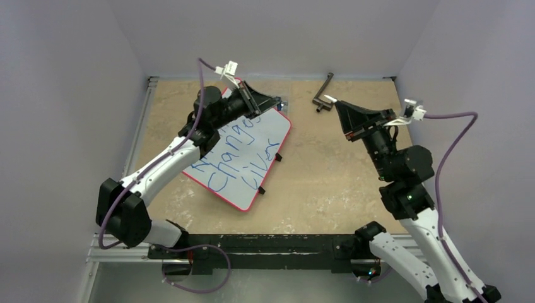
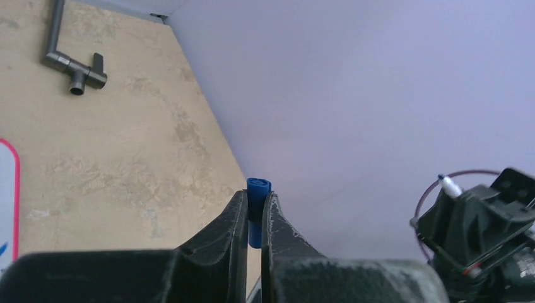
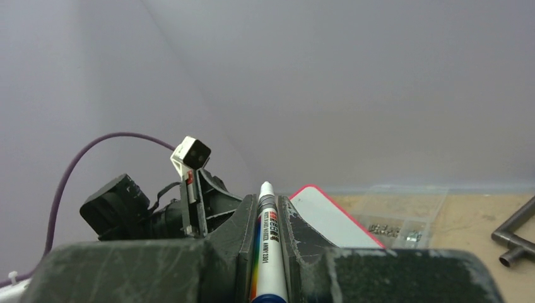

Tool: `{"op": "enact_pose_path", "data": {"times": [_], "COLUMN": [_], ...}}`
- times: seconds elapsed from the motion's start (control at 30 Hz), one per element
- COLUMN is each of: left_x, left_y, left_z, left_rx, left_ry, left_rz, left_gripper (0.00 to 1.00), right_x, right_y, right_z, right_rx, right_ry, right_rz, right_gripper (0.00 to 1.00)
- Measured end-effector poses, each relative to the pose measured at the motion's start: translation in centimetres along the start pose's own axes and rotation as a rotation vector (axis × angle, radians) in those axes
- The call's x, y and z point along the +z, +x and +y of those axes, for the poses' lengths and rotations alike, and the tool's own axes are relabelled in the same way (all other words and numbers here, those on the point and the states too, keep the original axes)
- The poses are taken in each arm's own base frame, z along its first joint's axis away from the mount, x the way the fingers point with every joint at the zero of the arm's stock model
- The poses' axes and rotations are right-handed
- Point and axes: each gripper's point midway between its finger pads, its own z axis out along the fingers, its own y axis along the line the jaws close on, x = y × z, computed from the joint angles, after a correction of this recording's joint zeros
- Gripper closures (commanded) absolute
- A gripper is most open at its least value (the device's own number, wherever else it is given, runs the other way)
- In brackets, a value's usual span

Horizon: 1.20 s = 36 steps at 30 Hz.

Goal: Write a sentence on the whiteboard
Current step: Close the whiteboard marker at the center of the board.

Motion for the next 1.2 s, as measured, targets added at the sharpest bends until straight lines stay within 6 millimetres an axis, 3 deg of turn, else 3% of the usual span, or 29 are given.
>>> {"op": "enact_pose_path", "data": {"times": [0.2,0.33,0.43,0.53,0.7,0.87,1.03,1.2], "left_x": [-3.8,-6.4,-7.4,-8.2,-9.7,-9.9,-10.3,-10.8], "left_y": [-1.6,-3.4,-4.2,-2.8,-0.2,0.4,0.6,0.2], "left_z": [4.2,5.5,6.3,8.2,10.1,9.5,8.9,7.8], "left_rx": [-0.296,-0.459,-0.533,-0.643,-0.835,-0.958,-1.016,-1.035], "left_ry": [-0.17,-0.251,-0.289,-0.4,-0.599,-0.607,-0.605,-0.579], "left_rz": [-0.168,-0.254,-0.3,-0.29,-0.242,-0.221,-0.225,-0.234], "left_gripper": [1.0,1.0,1.0,1.0,1.0,1.0,1.0,1.0], "right_x": [2.4,3.6,3.4,2.7,3.2,3.8,3.7,3.9], "right_y": [6.1,10.3,13.7,16.5,17.1,18.2,20.6,21.2], "right_z": [0.2,0.4,2.4,4.8,6.4,7.4,6.9,7.0], "right_rx": [-0.032,-0.09,-0.178,-0.261,-0.383,-0.489,-0.56,-0.586], "right_ry": [-0.134,-0.193,-0.268,-0.349,-0.4,-0.439,-0.452,-0.457], "right_rz": [0.131,0.237,0.305,0.349,0.276,0.2,0.214,0.209], "right_gripper": [1.0,1.0,1.0,1.0,1.0,1.0,1.0,1.0]}}
